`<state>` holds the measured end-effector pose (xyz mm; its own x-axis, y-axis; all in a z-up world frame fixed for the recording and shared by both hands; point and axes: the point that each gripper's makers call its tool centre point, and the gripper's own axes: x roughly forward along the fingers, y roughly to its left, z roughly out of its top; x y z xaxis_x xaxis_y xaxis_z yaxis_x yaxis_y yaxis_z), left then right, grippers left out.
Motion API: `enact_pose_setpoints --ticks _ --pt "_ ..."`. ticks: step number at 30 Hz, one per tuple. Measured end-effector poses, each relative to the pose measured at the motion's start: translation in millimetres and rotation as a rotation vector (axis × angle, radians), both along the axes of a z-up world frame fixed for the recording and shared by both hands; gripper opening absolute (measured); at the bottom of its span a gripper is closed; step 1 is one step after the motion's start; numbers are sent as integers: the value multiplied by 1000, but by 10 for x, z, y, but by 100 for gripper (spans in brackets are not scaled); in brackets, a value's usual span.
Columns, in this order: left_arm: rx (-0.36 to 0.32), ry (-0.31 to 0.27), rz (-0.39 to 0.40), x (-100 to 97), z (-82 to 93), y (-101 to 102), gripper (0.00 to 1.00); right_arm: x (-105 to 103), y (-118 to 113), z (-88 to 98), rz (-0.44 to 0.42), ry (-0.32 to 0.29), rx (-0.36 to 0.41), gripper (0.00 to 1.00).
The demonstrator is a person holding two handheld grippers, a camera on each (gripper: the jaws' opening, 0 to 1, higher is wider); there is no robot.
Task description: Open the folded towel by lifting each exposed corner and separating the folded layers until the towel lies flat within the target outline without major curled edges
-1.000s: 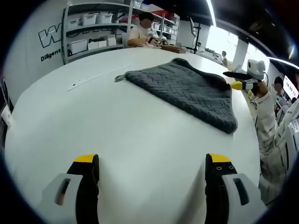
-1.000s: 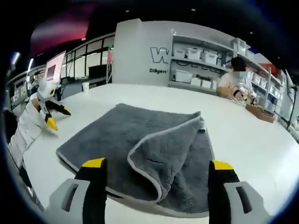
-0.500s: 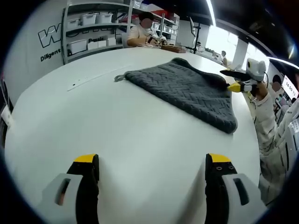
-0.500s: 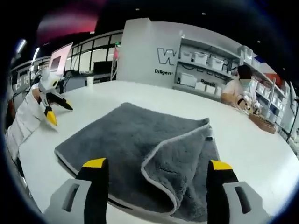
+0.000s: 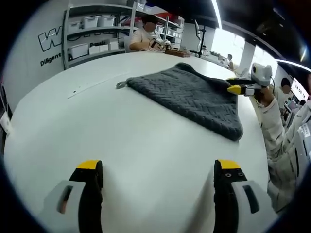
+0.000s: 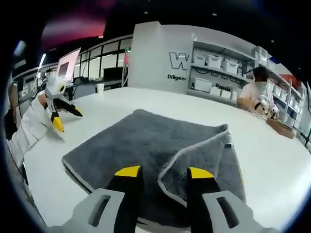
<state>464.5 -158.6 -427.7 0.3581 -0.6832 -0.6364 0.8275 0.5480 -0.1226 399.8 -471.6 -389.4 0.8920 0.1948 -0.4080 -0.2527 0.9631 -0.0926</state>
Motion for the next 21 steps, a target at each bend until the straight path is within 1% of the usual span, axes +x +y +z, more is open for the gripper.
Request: enact_pose_setpoints --ticks 2,4,5,7,10,13,17,21 --pt "-5 -5 -11 -8 19 -18 94 14 8 10 7 -11 8 15" --pt "-6 -8 -16 -8 27 -19 94 24 37 21 31 -23 8 2" --pt "-8 -9 -16 -10 31 -20 94 26 40 26 33 -28 10 0" --pt "-14 -10 -18 -9 43 -23 94 36 40 29 32 -32 15 0" --pt "-23 -15 -20 -9 67 -28 94 43 21 7 29 -29 2 0" --pt "-32 -19 -25 -14 88 -42 94 44 25 32 30 -45 -1 0" --pt "-36 -24 -30 -18 103 -52 94 52 48 165 30 -91 -2 0" --pt "-44 -28 -35 -25 125 -64 95 83 162 402 57 -164 12 0"
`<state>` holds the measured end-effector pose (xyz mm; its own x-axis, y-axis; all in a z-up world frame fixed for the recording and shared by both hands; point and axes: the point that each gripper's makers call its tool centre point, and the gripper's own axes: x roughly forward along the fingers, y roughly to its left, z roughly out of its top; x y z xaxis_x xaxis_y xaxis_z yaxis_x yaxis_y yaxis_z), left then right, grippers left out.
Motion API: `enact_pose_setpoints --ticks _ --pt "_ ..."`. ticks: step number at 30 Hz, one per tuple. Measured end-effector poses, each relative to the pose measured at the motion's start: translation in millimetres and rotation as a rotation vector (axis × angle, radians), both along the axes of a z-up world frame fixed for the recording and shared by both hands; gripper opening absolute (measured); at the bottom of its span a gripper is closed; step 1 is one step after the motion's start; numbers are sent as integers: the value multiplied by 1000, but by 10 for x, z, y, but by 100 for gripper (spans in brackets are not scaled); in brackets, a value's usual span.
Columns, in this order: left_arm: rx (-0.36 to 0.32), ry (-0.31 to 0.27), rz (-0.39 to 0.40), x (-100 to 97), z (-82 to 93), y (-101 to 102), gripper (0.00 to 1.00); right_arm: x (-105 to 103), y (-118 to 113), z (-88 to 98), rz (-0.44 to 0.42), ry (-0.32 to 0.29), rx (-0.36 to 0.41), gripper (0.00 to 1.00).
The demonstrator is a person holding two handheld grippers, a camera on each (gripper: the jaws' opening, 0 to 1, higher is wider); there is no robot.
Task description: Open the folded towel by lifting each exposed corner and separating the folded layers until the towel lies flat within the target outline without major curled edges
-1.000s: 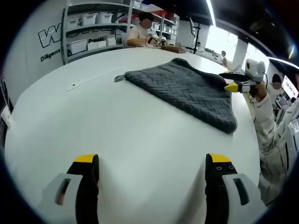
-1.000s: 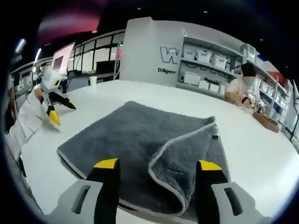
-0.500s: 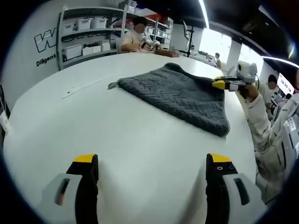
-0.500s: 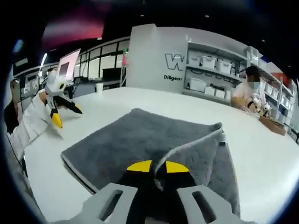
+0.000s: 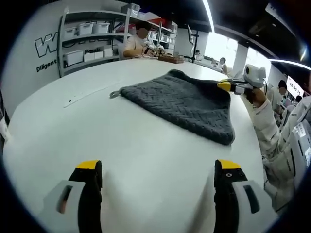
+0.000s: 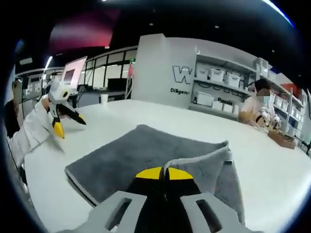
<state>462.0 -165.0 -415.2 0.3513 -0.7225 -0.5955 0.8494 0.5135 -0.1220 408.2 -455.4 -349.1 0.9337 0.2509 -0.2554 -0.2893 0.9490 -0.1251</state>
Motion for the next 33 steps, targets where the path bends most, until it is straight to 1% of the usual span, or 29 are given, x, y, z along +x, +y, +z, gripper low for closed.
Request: enact_pose_setpoints --ticks 1,3,11,16,22,25,33 --pt "-1 0 0 -1 2 -1 95 14 54 67 17 -20 3 0" --pt "-4 -3 -2 -3 12 -6 95 36 137 146 39 -39 2 0" --pt "-19 -10 -3 -5 49 -12 95 113 509 335 132 -87 -1 0" --pt "-24 -14 -4 -7 65 -11 95 142 705 395 176 -103 1 0" --pt "-26 -18 -5 -2 78 -11 95 147 975 406 239 -109 11 0" --pt "-27 -17 -3 2 78 -9 95 154 1071 408 257 -109 13 0" --pt "-27 -19 -3 -8 78 -7 95 182 1405 496 333 -132 31 0"
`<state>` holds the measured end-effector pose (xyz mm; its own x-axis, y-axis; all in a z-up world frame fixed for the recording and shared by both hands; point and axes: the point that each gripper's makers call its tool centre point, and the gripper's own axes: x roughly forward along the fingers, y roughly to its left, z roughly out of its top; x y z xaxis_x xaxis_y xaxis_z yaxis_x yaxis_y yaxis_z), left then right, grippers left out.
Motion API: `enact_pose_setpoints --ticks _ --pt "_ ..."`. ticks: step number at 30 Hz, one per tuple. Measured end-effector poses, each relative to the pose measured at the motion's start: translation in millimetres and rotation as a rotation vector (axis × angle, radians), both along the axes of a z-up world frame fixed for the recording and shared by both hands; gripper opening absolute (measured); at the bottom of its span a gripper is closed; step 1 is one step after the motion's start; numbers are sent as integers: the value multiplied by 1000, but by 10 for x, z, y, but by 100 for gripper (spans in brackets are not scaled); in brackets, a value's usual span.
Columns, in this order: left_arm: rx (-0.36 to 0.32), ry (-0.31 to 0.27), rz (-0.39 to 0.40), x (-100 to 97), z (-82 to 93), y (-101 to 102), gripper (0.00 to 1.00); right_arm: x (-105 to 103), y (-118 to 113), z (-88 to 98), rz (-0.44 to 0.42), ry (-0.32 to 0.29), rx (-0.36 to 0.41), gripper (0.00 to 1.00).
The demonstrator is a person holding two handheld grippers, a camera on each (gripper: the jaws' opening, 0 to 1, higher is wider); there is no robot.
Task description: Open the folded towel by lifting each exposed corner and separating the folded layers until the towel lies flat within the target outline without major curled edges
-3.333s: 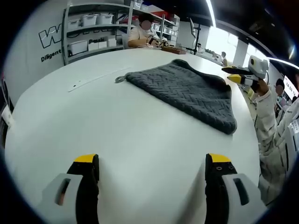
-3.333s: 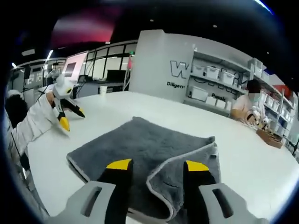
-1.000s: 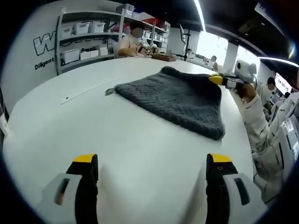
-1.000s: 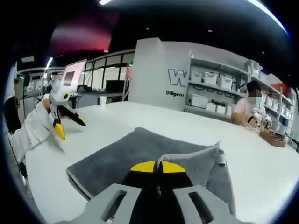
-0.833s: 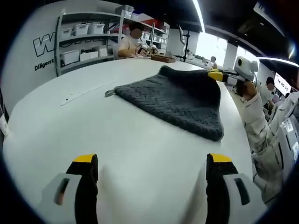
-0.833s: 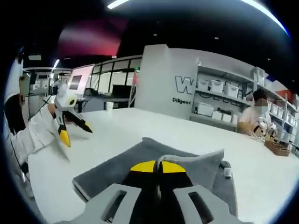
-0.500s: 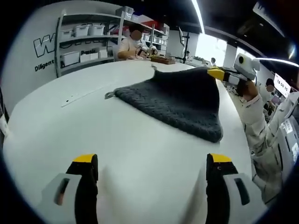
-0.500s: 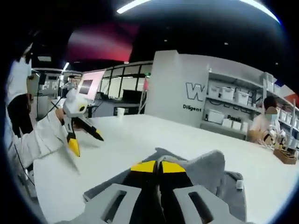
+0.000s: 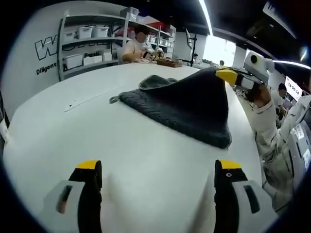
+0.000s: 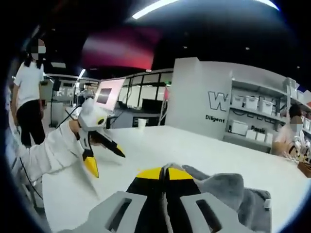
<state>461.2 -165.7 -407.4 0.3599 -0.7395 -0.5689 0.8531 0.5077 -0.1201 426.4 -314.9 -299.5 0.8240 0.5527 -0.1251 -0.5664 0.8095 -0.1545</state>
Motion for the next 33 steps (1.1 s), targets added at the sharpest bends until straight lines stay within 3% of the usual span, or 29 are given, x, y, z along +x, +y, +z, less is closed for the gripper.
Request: enact_pose_setpoints --ticks 7,11,27,33 --pt "-8 0 0 1 13 3 95 18 254 -22 62 7 -8 0" --pt "-15 0 -1 -3 25 2 95 15 418 -124 106 30 -27 0" --pt "-24 6 1 -3 25 -1 95 -82 734 -935 223 237 -163 0" --pt "-27 8 2 -5 27 -6 95 -113 739 -1089 231 278 -217 0"
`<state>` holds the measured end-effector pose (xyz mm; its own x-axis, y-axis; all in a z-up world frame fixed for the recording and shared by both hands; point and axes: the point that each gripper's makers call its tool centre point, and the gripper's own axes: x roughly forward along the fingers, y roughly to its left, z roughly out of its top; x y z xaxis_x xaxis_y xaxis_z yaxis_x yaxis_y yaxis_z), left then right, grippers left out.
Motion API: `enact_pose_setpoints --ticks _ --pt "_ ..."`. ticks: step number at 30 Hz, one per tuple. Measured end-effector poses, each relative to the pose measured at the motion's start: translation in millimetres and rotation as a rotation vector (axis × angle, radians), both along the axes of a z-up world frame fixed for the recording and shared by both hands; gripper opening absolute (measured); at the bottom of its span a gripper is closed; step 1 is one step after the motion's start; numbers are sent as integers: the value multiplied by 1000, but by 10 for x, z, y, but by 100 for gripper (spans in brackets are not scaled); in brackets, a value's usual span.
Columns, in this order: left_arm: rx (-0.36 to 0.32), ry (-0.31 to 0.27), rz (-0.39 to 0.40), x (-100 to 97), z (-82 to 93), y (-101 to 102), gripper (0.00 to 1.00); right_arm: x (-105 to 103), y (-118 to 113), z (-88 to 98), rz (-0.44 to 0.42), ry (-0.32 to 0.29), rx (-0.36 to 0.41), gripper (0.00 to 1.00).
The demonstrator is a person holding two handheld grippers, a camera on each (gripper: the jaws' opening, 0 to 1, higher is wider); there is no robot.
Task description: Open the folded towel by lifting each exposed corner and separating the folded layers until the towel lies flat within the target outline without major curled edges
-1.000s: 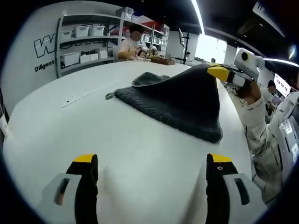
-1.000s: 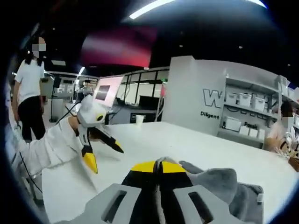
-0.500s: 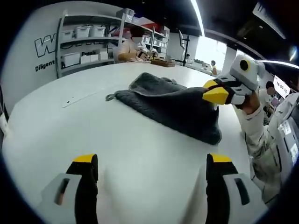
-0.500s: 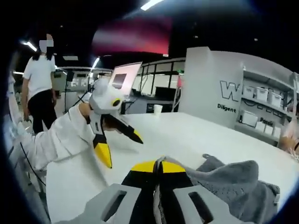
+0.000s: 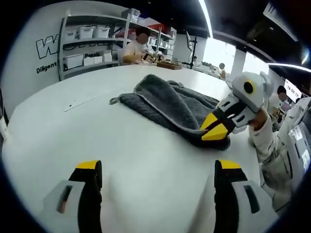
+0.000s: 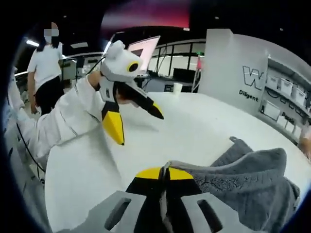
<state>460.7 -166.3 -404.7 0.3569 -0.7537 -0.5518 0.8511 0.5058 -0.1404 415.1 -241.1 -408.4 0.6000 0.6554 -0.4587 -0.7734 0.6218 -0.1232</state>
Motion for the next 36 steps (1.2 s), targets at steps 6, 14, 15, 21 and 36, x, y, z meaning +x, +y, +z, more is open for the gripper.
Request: enact_pose_setpoints --ticks 6,14,15,21,36 --pt "-2 5 1 -20 -4 -11 94 -33 -23 11 -13 -2 -33 19" --pt "-10 0 6 -10 22 -21 94 12 -186 172 -81 -46 -56 57" --pt "-10 0 7 -10 23 -25 94 17 -204 189 -89 -47 -50 60" --pt "-11 1 18 13 29 -9 94 57 -429 238 -170 -43 -49 80" --pt "9 -11 23 14 21 -33 95 6 -1115 323 -361 -7 -5 99"
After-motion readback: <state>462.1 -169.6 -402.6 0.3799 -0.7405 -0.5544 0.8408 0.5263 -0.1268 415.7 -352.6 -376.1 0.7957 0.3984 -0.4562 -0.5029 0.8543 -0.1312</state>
